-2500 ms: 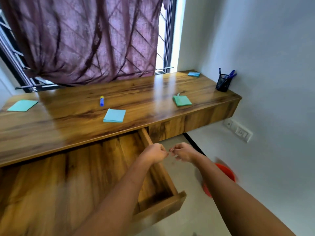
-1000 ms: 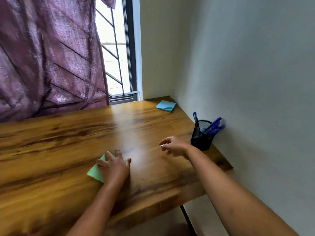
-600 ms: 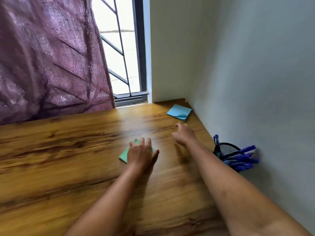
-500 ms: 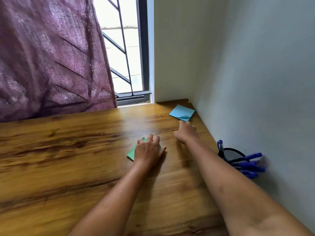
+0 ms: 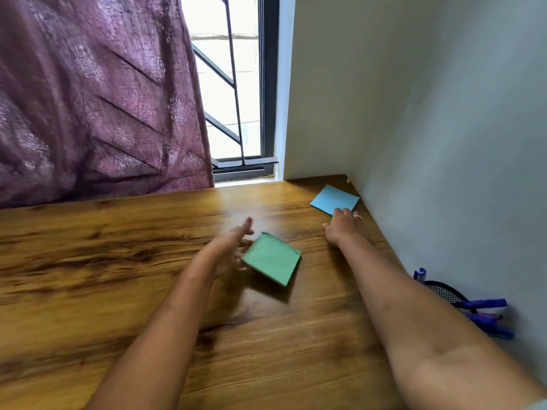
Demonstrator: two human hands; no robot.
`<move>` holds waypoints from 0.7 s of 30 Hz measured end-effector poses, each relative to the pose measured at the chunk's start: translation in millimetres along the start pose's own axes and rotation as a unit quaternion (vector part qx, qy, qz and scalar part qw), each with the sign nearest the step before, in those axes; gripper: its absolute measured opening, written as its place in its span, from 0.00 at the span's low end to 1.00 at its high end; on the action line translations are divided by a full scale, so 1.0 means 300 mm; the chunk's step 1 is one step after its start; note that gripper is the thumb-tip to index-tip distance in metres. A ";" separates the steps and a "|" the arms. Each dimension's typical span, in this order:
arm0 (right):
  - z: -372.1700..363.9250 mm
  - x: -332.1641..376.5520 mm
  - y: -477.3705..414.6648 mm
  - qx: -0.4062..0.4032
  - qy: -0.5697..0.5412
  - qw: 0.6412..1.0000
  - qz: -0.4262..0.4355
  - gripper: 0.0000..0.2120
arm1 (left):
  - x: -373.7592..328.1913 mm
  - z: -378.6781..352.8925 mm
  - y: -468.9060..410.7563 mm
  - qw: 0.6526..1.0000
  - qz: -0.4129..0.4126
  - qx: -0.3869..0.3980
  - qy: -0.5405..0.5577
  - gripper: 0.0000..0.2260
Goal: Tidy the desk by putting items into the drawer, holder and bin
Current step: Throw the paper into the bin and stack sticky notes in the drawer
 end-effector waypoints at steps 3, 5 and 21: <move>-0.020 0.026 0.023 -0.052 0.008 0.998 0.026 0.18 | 0.041 -0.047 -0.014 0.999 -0.001 0.005 -0.036 0.18; -0.029 0.045 0.048 -0.075 0.015 0.996 0.052 0.16 | 0.044 -0.080 -0.023 0.997 -0.008 -0.020 -0.072 0.21; 0.028 0.012 0.035 0.072 -0.016 0.996 -0.041 0.44 | 0.030 -0.038 -0.035 0.990 -0.013 -0.036 0.138 0.07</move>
Point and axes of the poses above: each hand's wrist, its own y-axis away from the middle knuckle, its own z-axis out of the back of the hand, x = y × z, the point moved 3 cm from there along -y, towards the middle knuckle, and after that the axes turned 7 degrees about -y, right-handed, at the moved point
